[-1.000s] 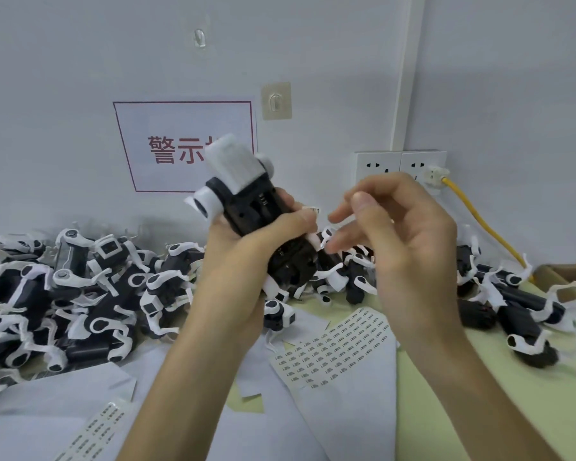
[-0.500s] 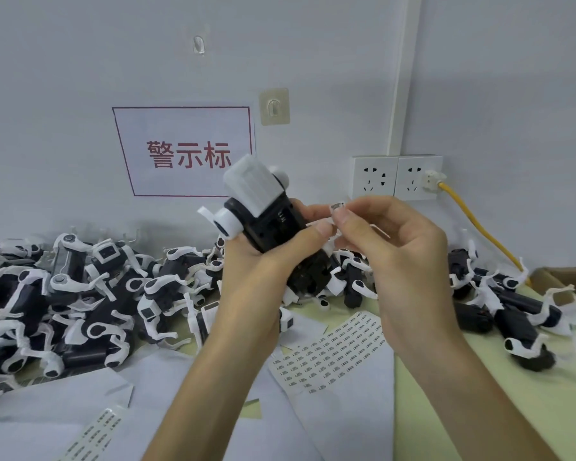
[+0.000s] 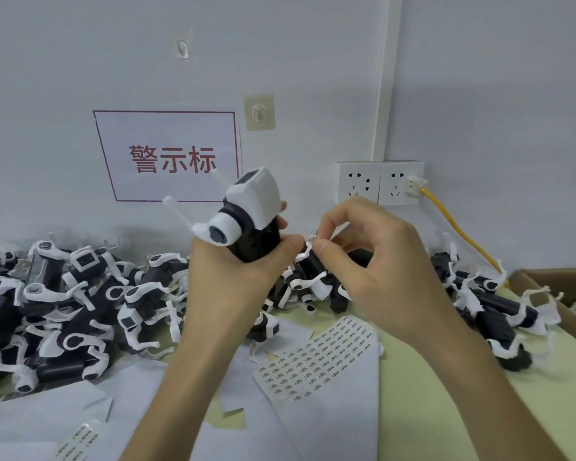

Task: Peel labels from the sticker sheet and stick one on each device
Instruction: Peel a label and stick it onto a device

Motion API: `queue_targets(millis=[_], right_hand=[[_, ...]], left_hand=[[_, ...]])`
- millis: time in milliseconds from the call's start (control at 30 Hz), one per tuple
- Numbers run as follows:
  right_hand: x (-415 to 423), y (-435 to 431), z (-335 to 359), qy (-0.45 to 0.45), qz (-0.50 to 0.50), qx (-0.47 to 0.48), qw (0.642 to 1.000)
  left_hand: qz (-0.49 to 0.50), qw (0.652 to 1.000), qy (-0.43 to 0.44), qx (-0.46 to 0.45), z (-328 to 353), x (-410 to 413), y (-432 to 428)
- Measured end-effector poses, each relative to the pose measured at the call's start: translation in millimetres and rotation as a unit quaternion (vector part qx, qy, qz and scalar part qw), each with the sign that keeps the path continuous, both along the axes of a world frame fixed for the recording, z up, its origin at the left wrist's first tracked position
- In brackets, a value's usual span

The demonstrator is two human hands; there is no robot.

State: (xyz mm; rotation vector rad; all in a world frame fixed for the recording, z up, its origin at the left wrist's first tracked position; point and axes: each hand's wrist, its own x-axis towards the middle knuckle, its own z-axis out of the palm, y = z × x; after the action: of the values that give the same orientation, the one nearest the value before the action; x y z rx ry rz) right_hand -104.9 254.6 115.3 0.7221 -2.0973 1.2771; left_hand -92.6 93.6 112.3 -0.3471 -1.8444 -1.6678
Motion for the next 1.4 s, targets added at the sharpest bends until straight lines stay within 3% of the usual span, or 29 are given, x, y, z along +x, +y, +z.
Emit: queue_targets(millis=[267,533,800,1067,1267,1400], right_hand=[[1,3,4,-0.001,0.010,0.039,0.999],[0,4,4,-0.001,0.006,0.045,0.999],[0,3,4,-0.043,0.031,-0.094,0.994],[-1,-6,-1,-0.029,0.037,-0.187,0.981],[-5,-9,-9,0.009,-0.016,-0.167,0.986],[-8,-11,-11,0.122,-0.041,-0.057,0.990]], left_hand=[[-0.070,0.994,0.000,-0.089,10,5,-13],[-0.112,0.990,-0.012,-0.081,7,3,-10],[-0.168,0.984,-0.053,0.013,-1,-3,-11],[-0.198,0.975,-0.032,0.097,-3,0,3],[-0.137,0.986,-0.023,0.087,-8,-3,7],[-0.110,0.989,-0.031,0.094,-9,-2,9]])
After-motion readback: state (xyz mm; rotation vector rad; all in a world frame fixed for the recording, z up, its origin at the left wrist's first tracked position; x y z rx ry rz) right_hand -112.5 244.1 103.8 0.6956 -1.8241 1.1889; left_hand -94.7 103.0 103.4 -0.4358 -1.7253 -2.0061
